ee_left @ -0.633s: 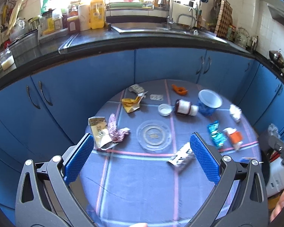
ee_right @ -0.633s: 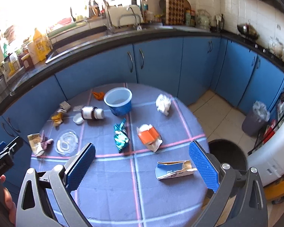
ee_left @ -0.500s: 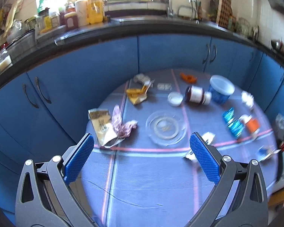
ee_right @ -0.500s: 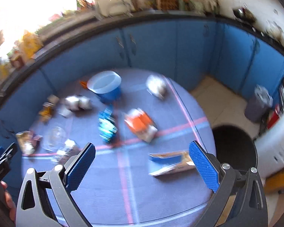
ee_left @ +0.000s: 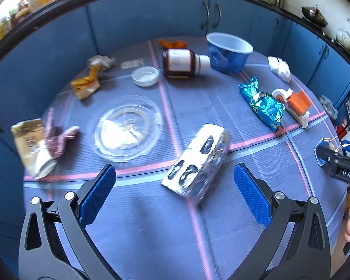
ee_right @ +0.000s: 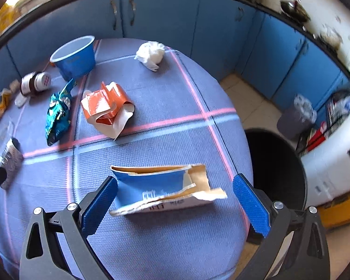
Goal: Collect trash
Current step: 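Grasp the crumpled foil with the left gripper while the right grasps the torn carton, then carry the foil and carton over the black bin with both grippers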
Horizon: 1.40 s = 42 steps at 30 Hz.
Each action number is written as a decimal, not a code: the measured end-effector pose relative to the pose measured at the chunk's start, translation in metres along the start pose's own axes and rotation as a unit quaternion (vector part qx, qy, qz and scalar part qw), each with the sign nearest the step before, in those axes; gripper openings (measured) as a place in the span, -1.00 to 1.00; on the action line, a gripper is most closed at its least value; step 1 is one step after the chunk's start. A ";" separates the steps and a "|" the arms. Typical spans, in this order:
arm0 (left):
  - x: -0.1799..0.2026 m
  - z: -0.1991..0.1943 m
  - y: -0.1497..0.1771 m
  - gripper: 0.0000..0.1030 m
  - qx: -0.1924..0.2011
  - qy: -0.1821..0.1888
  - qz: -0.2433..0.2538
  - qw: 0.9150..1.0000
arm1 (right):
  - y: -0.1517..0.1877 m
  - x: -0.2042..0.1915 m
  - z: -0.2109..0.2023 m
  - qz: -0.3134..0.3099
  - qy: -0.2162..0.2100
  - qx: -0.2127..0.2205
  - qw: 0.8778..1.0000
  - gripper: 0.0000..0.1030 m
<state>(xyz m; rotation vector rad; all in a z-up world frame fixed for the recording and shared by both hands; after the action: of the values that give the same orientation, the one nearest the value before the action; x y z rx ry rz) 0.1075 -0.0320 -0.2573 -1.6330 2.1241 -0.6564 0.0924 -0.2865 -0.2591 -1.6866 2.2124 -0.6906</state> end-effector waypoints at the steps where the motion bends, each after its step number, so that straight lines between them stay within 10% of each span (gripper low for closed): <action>1: 0.002 0.004 0.000 0.93 -0.007 0.002 -0.001 1.000 | -0.002 -0.004 0.000 -0.008 -0.003 0.004 1.000 0.87; 5: 0.008 0.015 -0.003 0.85 -0.020 -0.007 0.001 1.000 | -0.010 -0.010 0.007 -0.020 -0.010 0.013 1.000 0.87; 19: 0.024 0.004 -0.003 -0.41 -0.007 0.005 0.009 1.000 | -0.009 -0.027 -0.002 -0.051 -0.050 0.031 0.997 0.49; 29: 0.057 -0.023 -0.043 -0.42 0.038 0.023 0.022 0.999 | -0.032 -0.019 -0.032 -0.049 -0.054 0.085 0.994 0.49; 42: 0.177 -0.029 -0.110 -0.42 0.076 0.089 0.103 0.988 | -0.060 0.106 -0.030 0.063 0.030 0.102 0.992 0.49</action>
<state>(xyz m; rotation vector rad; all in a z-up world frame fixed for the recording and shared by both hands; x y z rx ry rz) 0.1334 -0.2232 -0.1734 -1.2952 2.2666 -0.9014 0.0972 -0.3942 -0.1954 -1.4322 2.1816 -0.9095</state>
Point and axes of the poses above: each gripper's, at about its wrist camera, not at the fingertips, and z roughly the way its jaws point, x to its right, y to its underside, the point moved 8 cm from there along z, roughly the way its jaws point, and after that the axes turned 3 degrees about z, right-handed, at the moved point
